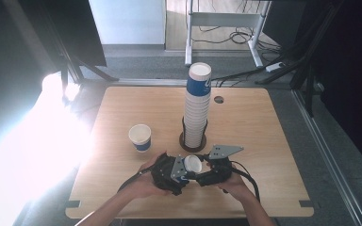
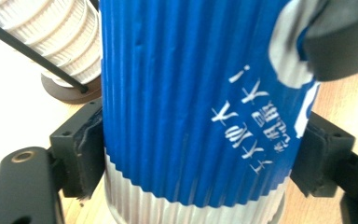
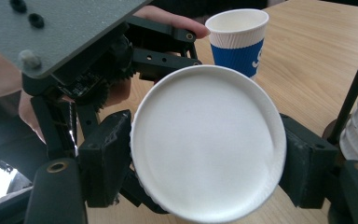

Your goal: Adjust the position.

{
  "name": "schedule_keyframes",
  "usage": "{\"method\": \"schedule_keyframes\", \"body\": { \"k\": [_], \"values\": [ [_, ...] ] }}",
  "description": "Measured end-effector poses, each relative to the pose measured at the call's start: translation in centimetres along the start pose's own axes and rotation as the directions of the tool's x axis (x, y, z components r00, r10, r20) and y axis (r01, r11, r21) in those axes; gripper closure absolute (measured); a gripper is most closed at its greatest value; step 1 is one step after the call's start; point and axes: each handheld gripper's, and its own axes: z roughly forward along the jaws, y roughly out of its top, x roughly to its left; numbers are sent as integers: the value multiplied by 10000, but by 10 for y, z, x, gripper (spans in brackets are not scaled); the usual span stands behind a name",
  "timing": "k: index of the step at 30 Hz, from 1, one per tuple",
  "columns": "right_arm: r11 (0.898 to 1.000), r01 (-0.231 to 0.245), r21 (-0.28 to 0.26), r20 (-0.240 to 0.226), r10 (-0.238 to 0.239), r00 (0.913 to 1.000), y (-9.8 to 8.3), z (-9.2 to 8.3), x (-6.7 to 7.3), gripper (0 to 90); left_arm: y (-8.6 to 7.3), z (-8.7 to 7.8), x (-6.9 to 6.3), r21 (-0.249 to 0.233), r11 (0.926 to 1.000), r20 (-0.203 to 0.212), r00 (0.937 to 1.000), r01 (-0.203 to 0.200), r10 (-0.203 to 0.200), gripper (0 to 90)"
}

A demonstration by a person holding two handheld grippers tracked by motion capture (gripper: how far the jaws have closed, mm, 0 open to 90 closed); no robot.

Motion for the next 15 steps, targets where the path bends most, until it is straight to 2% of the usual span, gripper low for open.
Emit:
{"method": "schedule_keyframes", "body": {
  "k": [1,3,6,8,11,13,15],
  "values": [
    [10000,-6,-38,-26,6,10000,0,0,0,277,0,0,1,-73,10000,38,10000,53,-53,160],
    [9999,2,-131,-51,-3,10000,0,-2,0,278,-2,-2,3,-367,9984,50,9991,419,-418,137],
    [9986,-124,-505,-71,121,9999,0,-7,-1,278,-8,-4,5,-873,9900,133,9938,1107,-1099,104],
    [9963,-243,-826,-36,241,9997,1,-11,-2,279,-12,-6,5,-1456,9741,254,9849,1729,-1711,95],
    [9919,-429,-1197,-66,424,9991,1,-17,-4,278,-18,-5,4,-2013,9512,330,9722,2337,-2319,90],
    [9896,-486,-1351,-10,489,9988,1,-19,-6,278,-21,-3,4,-2385,9312,595,9612,2758,-2694,90],
    [9867,-578,-1517,-33,580,9983,0,-21,-7,278,-25,-1,5,-2724,9081,900,9481,3180,-3050,90]
  ]
}}
